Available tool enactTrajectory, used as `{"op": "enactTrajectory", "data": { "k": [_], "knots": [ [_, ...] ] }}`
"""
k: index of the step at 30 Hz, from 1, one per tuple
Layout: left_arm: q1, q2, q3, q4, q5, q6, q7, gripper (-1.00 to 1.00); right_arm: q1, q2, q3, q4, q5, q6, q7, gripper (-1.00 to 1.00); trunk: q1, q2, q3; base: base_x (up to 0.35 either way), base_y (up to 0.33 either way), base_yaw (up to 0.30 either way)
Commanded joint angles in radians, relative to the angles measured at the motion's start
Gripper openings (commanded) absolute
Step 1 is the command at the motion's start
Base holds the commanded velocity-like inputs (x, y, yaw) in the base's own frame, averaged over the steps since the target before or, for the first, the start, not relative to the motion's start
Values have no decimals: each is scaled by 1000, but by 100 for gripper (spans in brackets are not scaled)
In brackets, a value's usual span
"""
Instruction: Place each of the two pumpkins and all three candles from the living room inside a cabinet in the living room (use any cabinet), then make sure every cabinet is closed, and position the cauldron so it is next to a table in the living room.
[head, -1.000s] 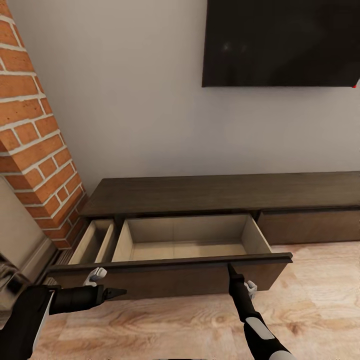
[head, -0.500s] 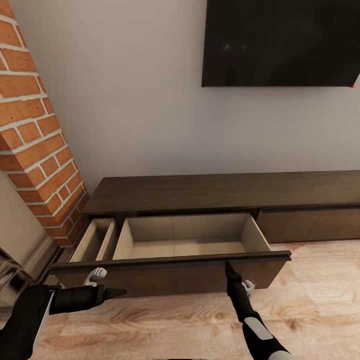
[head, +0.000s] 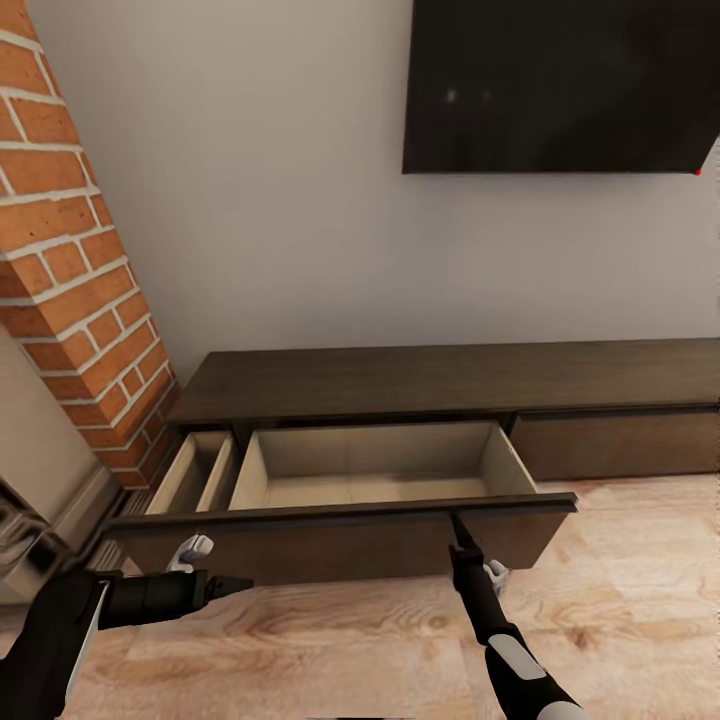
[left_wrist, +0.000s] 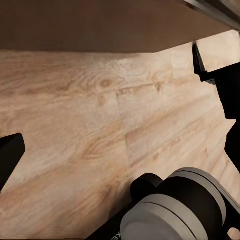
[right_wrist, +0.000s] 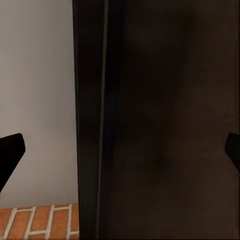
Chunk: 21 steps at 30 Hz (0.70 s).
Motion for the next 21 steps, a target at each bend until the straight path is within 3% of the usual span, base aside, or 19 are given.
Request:
{"op": "enactTrajectory", "data": {
  "k": [1, 11, 14, 16, 21],
  "knots": [
    [0, 0, 0, 0, 0, 0, 0, 100, 0, 0, 0, 0, 0, 0, 0, 100, 0, 0, 0, -226, 0, 0],
    [0, 0, 1, 2, -1, 0, 0, 100, 0, -3, 3, 0, 5, 26, -12, 100, 0, 0, 0, -217, 0, 0],
    [0, 0, 2, 3, -3, 0, 1, 100, 0, -5, 9, 0, 7, 88, -56, 100, 0, 0, 0, -199, 0, 0],
    [-1, 0, 3, 3, -4, 0, 1, 100, 0, -8, 34, -1, 9, 153, -97, 100, 0, 0, 0, -117, 0, 0],
    [-1, 1, 7, 3, -4, 0, 2, 100, -6, -16, 78, -6, 3, 310, -241, 100, 0, 0, 0, -29, 0, 0]
  ]
}}
